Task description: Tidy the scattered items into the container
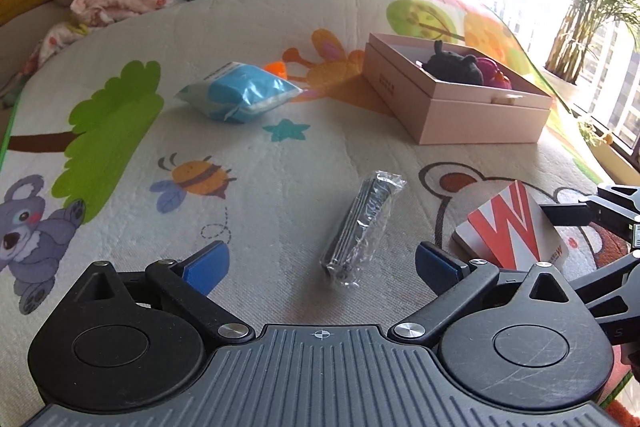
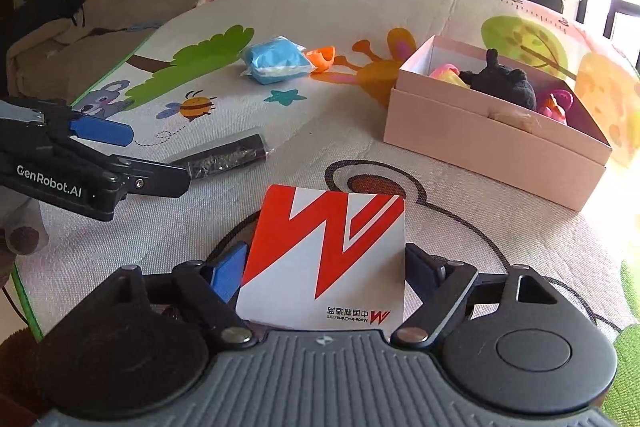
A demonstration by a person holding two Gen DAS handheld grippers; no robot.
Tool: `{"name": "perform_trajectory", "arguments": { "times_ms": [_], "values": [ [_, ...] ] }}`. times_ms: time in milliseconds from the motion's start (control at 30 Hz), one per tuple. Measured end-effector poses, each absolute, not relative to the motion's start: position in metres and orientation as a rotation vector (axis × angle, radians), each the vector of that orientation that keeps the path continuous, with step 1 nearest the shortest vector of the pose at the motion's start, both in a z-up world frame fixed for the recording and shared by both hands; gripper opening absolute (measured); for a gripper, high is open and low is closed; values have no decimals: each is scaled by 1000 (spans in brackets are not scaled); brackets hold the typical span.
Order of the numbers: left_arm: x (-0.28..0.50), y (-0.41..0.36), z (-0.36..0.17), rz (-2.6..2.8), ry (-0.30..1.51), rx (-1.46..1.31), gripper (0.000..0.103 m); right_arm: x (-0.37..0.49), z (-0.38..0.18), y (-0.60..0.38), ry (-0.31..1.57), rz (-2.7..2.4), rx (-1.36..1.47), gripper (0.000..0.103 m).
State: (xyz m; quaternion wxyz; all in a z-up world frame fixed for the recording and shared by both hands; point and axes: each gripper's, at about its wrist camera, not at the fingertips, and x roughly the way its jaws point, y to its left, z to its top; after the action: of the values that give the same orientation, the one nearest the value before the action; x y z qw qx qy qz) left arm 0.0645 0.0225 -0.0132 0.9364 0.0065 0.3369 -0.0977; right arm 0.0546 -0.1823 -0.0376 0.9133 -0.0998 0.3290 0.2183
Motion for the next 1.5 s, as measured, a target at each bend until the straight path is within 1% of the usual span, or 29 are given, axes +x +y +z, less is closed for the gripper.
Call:
{"name": "perform_trajectory", "arguments": {
  "times_ms": [33, 67, 100, 200, 267, 300, 367, 433, 567, 733, 967, 1133, 1233, 1333, 1500],
  "values": [
    [65, 19, -14, -209, 688, 17, 95, 50, -37, -186, 673, 438, -213, 83],
    [67, 15, -15, -215, 690, 28, 87, 46, -37, -191, 670, 428, -213, 83],
    [68, 12, -16, -218, 693, 44, 87, 43, -36, -196, 672, 414, -212, 83],
    [71, 3, -21, -196, 695, 173, 91, 38, -37, -208, 681, 380, -189, 85],
    [73, 8, -22, -120, 676, 262, 97, 37, -38, -215, 688, 366, -169, 90],
    [75, 13, -21, -89, 670, 283, 97, 37, -39, -217, 686, 359, -166, 92],
    [79, 25, -19, -7, 663, 310, 97, 37, -41, -218, 685, 334, -153, 99],
    [82, 40, -16, 52, 668, 310, 97, 40, -44, -221, 703, 317, -111, 103],
    [80, 60, -13, 41, 710, 204, 98, 39, -46, -222, 693, 311, -93, 103],
    [76, 59, -10, -70, 760, -42, 101, 38, -48, -224, 675, 306, -69, 103],
    [111, 37, -12, -86, 780, -142, 102, 32, -53, -221, 621, 275, -66, 103],
    [144, 25, -17, -76, 772, -103, 102, 28, -56, -221, 588, 272, -66, 103],
    [155, 16, -18, -176, 749, -93, 102, 28, -57, -222, 581, 275, -68, 103],
    [154, 1, -16, -316, 719, -37, 102, 27, -58, -222, 568, 277, -70, 103],
    [137, -5, -12, -371, 692, 42, 102, 26, -60, -222, 555, 281, -71, 103]
  ]
}}
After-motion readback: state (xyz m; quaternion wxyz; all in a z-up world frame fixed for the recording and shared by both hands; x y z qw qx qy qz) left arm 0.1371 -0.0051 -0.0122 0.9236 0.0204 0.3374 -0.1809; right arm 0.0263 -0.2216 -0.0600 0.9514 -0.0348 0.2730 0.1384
